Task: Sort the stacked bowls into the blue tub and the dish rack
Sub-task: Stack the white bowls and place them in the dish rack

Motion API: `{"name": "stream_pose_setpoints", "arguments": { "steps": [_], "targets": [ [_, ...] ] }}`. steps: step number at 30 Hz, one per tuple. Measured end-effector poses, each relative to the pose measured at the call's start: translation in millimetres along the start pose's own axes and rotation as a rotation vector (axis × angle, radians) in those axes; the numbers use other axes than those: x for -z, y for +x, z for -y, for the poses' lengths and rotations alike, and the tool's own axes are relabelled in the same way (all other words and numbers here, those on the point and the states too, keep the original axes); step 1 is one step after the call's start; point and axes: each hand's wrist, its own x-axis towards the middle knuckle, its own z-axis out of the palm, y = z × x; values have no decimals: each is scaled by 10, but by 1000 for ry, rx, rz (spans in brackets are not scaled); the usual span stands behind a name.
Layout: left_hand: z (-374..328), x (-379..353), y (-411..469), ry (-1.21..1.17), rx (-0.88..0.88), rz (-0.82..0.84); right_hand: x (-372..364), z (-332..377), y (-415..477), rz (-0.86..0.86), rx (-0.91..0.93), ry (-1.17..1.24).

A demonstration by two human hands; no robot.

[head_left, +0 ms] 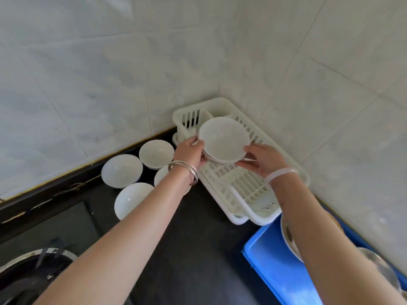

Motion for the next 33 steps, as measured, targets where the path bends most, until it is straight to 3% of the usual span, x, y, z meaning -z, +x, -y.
{"name": "stream_pose_setpoints", "arguments": {
  "steps": [12, 22, 33],
  "targets": [
    [389, -665, 1241, 159, 237, -9, 187, -94, 1228, -143, -161, -50],
    [603, -721, 1685, 334, 246, -12, 165, -286, 1670, -171, -184, -81],
    [659, -693, 1640, 149, 228, -9, 116, -395, 1693, -163, -177, 32]
  ]
}}
